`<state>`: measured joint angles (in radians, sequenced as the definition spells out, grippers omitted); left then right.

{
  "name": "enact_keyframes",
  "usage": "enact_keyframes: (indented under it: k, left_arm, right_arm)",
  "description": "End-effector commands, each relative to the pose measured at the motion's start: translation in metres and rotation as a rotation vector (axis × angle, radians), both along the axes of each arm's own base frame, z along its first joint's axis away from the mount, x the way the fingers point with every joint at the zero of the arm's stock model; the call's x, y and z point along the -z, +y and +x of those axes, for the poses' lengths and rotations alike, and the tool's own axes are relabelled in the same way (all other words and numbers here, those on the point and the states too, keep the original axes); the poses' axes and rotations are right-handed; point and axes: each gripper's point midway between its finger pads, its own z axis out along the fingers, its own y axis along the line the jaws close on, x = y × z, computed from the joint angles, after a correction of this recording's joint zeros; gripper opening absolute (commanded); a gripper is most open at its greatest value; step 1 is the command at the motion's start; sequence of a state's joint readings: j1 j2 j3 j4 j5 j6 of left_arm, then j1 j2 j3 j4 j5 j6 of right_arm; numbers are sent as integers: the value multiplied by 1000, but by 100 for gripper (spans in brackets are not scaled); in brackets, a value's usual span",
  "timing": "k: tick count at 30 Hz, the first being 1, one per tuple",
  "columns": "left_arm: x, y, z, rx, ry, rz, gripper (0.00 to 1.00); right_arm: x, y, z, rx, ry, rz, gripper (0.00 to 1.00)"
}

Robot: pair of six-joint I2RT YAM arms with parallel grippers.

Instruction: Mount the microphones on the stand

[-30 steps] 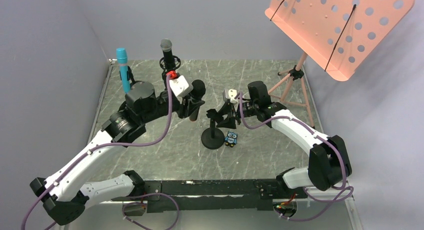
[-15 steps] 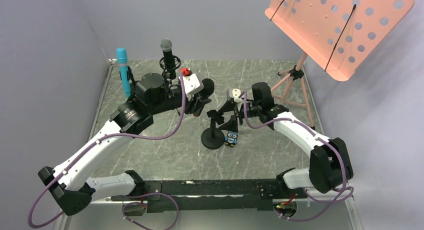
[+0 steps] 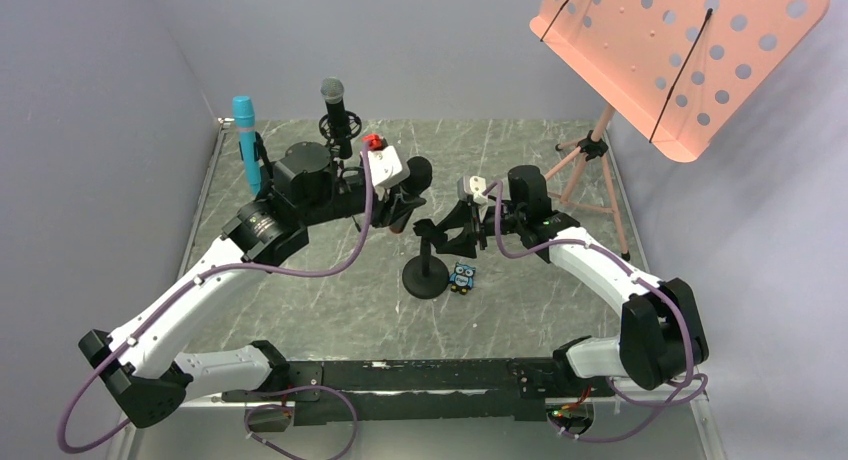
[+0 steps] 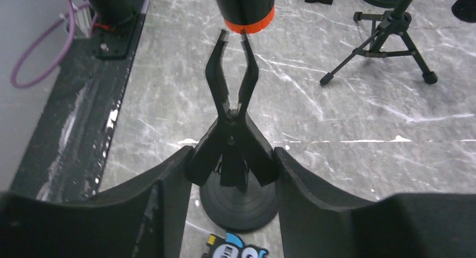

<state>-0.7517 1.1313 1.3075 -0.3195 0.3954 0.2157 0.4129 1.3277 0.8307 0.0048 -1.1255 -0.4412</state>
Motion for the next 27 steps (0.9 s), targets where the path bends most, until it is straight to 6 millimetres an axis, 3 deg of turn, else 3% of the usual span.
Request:
enact_keyframes:
  k: [1, 9, 11, 12, 16, 19, 24, 27]
  left_arm:
    - [-40, -5, -5, 47, -85, -78, 0]
    - [-36, -12, -10, 105, -75, -66, 0]
    - [-33, -13, -10, 109, -71, -57, 0]
    - [-31, -14, -9, 109, -67, -51, 0]
    - [-29, -14, -7, 103, -67, -43, 0]
    - [-30, -13, -7, 100, -68, -44, 0]
    - [-30, -13, -7, 98, -69, -47, 0]
    - [-31, -13, -6, 96, -70, -49, 0]
  right_arm:
    - [-14, 2, -3, -40, -51, 35, 43]
    - [-14, 2, -3, -49, -62, 33, 30]
    - [-14, 2, -3, -50, -64, 34, 31]
    - [-12, 1, -4, -51, -53, 30, 36]
    - [-10, 0, -5, -39, -54, 34, 74]
    - [-10, -1, -4, -26, -60, 45, 82]
    - [-9, -1, -1, -16, -56, 41, 77]
    - [-10, -1, -2, -18, -55, 41, 54]
